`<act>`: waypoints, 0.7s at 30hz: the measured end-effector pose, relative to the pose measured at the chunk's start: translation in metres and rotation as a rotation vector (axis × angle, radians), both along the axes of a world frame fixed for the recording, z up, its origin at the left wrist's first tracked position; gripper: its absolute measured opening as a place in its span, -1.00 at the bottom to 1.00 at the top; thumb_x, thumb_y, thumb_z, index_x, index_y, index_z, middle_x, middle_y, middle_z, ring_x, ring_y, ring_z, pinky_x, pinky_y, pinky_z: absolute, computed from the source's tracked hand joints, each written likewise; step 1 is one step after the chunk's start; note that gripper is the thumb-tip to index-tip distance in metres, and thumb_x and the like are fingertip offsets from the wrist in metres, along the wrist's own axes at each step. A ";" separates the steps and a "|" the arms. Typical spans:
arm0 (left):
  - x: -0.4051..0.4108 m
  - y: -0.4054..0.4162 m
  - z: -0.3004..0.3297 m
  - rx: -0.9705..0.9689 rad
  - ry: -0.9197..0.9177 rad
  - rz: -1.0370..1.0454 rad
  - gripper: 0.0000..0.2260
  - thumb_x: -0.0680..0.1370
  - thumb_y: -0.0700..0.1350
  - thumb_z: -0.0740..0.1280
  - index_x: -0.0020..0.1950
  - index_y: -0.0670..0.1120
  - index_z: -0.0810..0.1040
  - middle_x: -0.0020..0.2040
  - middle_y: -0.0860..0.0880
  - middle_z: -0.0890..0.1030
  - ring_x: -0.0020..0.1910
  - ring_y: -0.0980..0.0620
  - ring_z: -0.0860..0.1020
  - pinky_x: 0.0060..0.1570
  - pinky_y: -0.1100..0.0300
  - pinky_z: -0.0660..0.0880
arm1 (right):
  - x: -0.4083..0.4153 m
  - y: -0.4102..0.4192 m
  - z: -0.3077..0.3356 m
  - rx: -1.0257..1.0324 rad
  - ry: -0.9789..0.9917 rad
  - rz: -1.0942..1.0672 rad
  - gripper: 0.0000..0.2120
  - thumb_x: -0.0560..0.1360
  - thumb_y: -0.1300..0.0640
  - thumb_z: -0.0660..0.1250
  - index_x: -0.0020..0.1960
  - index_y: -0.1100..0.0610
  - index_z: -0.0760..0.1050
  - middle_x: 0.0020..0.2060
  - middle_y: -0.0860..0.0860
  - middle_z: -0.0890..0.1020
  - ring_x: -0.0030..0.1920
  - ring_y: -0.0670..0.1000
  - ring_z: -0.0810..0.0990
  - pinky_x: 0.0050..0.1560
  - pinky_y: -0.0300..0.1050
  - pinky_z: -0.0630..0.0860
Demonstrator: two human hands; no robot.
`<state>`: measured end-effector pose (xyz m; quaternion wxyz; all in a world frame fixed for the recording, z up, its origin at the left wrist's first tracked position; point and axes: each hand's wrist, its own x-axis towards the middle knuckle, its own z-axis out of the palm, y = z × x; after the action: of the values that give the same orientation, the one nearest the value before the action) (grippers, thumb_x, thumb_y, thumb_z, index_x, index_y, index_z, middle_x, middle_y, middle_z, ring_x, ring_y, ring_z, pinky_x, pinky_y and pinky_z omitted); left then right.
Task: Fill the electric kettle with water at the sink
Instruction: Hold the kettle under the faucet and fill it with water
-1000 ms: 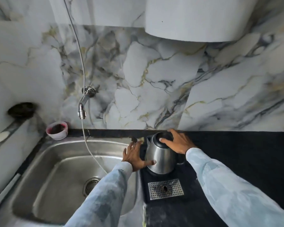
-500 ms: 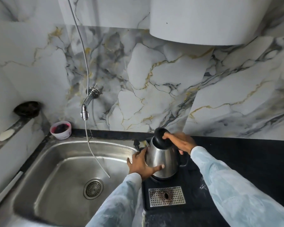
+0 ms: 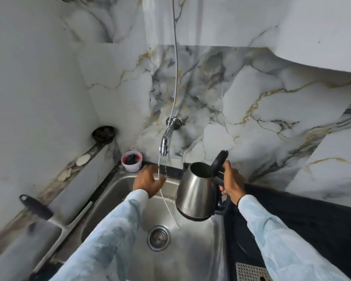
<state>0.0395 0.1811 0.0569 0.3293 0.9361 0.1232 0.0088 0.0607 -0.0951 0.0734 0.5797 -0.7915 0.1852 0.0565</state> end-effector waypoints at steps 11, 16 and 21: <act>0.099 -0.001 0.021 0.391 -0.146 0.150 -0.40 0.36 0.45 0.32 -0.17 -0.09 0.72 -0.17 -0.13 0.73 -0.05 -0.22 0.66 0.05 -0.05 0.52 | 0.053 0.100 -0.064 0.030 0.021 0.063 -0.36 0.30 -0.43 0.06 -0.17 0.12 0.56 -0.16 0.12 0.62 0.24 0.46 0.68 0.37 0.52 0.63; 0.107 -0.010 0.014 0.462 -0.157 0.176 -0.50 0.38 0.27 0.26 -0.21 -0.16 0.71 -0.19 -0.15 0.73 0.02 -0.23 0.62 0.12 -0.12 0.40 | 0.068 0.115 -0.068 0.074 0.021 0.032 -0.44 0.30 -0.40 0.10 -0.26 0.08 0.55 -0.12 0.20 0.70 0.21 0.45 0.69 0.35 0.54 0.64; 0.113 0.011 0.005 0.284 -0.184 0.029 -0.59 0.41 0.27 0.32 -0.20 -0.04 0.74 -0.16 -0.12 0.74 0.10 -0.20 0.62 0.18 -0.10 0.43 | 0.071 0.122 -0.059 0.086 -0.013 0.028 -0.22 0.30 -0.39 0.07 -0.08 0.35 0.52 -0.07 0.38 0.71 0.10 0.47 0.70 0.23 0.56 0.67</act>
<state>0.1527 0.1924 0.0619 0.2033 0.9666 0.1034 0.1168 0.1314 0.0270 0.0145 0.6134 -0.7688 0.1679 0.0675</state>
